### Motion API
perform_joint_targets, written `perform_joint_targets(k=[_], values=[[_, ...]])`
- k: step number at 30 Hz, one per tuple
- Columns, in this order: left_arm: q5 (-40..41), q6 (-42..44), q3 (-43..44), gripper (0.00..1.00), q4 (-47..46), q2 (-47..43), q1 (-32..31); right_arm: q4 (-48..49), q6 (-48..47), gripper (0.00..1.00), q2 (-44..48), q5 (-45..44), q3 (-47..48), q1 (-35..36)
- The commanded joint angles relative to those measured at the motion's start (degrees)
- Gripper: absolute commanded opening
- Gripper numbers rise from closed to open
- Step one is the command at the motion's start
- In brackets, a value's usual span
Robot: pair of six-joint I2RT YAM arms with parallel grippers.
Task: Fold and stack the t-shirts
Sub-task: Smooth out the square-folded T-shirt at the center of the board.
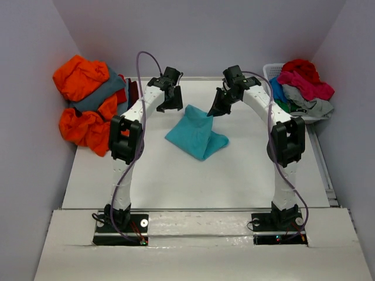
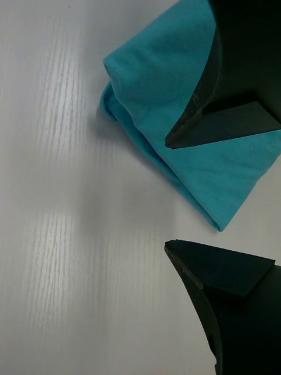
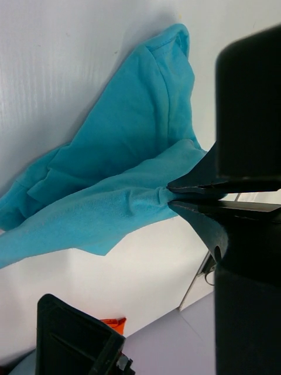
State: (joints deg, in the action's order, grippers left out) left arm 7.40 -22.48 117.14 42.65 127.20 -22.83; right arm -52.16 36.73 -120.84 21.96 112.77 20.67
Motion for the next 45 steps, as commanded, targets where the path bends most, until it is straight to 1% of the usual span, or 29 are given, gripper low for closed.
perform_joint_targets(k=[1, 3, 6, 8, 15, 18, 25, 27, 28, 30, 31, 33, 34, 35, 37, 45], values=[[-0.6, 1.1, 2.4, 0.75, 0.3, 0.9, -0.4, -3.8, 0.8, 0.07, 4.2, -0.9, 2.5, 0.5], [-0.6, 1.2, 3.2, 0.75, 1.0, 1.4, -0.4, -4.8, 1.3, 0.07, 4.6, -0.7, 1.8, 0.5], [-0.5, 1.6, 3.1, 0.75, 1.4, 1.4, -0.4, -6.4, 1.9, 0.07, 6.5, -1.9, -1.8, 1.0], [-0.6, 1.6, 2.9, 0.75, 1.4, 1.3, -0.4, -5.6, 2.3, 0.07, 8.0, -2.4, -6.6, 1.0], [-0.9, 2.0, 3.5, 0.75, 2.0, 1.2, -0.9, -1.9, 2.8, 0.07, 13.0, -3.8, -18.9, 1.6], [-1.4, 2.3, 4.2, 0.75, 2.9, 1.2, -0.9, -0.7, 2.6, 0.07, 13.2, -4.7, -22.3, 1.6], [-4.8, 3.8, 5.4, 0.75, 5.5, 1.2, -2.0, 0.7, 1.4, 0.07, 10.9, -5.0, -25.2, 1.6], [-6.0, 4.9, 4.5, 0.75, 5.4, 0.2, -2.0, 0.7, 1.1, 0.11, 10.4, -6.1, -26.2, 1.6], [-6.6, 5.0, 4.2, 0.75, 5.3, -0.1, -2.0, 0.6, 1.1, 0.14, 10.4, -7.8, -26.7, 1.6], [-7.0, 5.6, 2.8, 0.75, 5.1, -1.0, -2.5, 0.1, 1.1, 0.35, 10.4, -9.8, -26.8, 1.6], [-8.9, 6.0, 2.4, 0.75, 5.2, -1.1, -2.5, 0.1, 1.1, 0.4, 10.4, -10.6, -26.8, 1.6], [-8.9, 6.5, 1.6, 0.75, 5.6, -1.3, -3.0, -0.1, 1.1, 0.5, 10.4, -10.9, -26.4, 1.6], [-8.5, 6.6, 0.4, 0.75, 5.6, -1.6, -3.7, -0.9, 1.0, 0.57, 10.2, -11.1, -25.3, 1.6], [-8.5, 6.7, -0.3, 0.75, 5.2, -2.2, -4.3, -1.3, 0.7, 0.61, 10.0, -11.5, -24.9, 1.6], [-8.9, 6.4, -2.4, 0.75, 4.6, -3.0, -4.9, -2.2, 0.4, 0.63, 9.9, -12.3, -23.6, 1.6], [-11.2, 6.7, -4.6, 0.75, 5.8, -5.8, -7.8, -4.8, 1.1, 0.63, 13.1, -13.2, -21.5, 1.6]])
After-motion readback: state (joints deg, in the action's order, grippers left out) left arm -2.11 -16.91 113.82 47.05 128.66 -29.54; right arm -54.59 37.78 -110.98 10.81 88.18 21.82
